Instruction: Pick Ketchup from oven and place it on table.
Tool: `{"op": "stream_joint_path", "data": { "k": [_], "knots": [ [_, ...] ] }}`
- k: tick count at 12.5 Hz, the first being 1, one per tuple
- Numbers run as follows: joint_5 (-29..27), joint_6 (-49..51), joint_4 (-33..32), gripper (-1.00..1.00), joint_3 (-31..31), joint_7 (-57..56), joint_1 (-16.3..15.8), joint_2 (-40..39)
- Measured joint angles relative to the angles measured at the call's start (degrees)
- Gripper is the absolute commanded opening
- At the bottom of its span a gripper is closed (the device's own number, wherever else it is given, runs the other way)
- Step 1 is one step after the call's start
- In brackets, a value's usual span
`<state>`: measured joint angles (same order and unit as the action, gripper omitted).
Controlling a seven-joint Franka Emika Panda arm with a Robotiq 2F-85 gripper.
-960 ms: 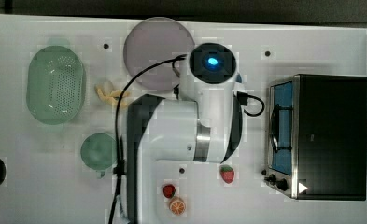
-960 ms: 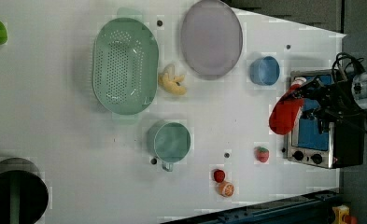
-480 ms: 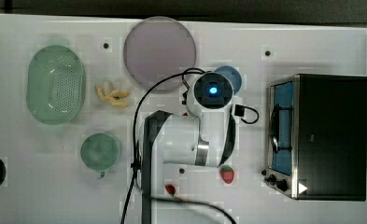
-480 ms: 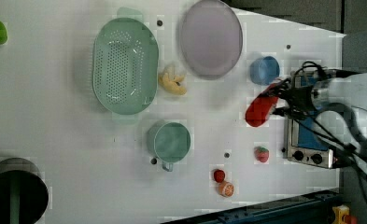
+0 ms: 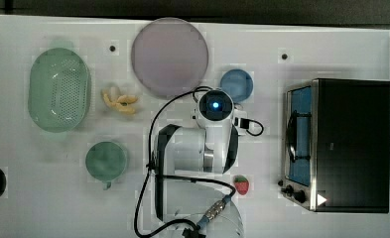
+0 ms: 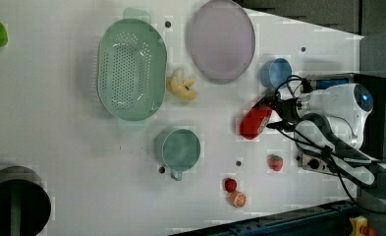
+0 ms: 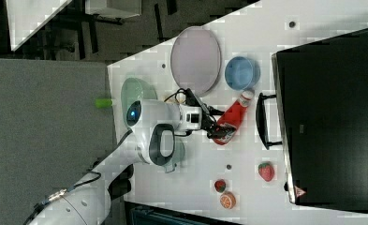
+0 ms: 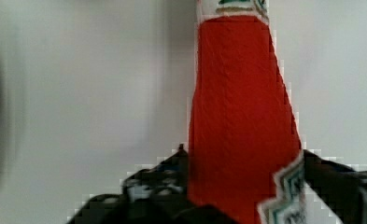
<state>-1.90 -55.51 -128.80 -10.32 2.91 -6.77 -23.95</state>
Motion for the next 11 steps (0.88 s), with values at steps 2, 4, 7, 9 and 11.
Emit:
{"op": "stream_joint_path", "data": {
  "k": [2,4,7,9,11],
  "knots": [
    [-0.7,3.2,1.8,1.00,1.2,0.1,-0.9,5.1],
    [0.5,6.4,5.3,1.00,1.4,0.9,-1.5,8.0],
    [0.1,21.9,15.1,1.00,1.5,1.4,-1.3,16.3],
    [-0.8,28.9,26.3,1.00,0.1,2.1,-1.0,21.6],
    [0.3,32.7,30.4,1.00,-1.2,2.3,0.2,22.3]
  ]
}}
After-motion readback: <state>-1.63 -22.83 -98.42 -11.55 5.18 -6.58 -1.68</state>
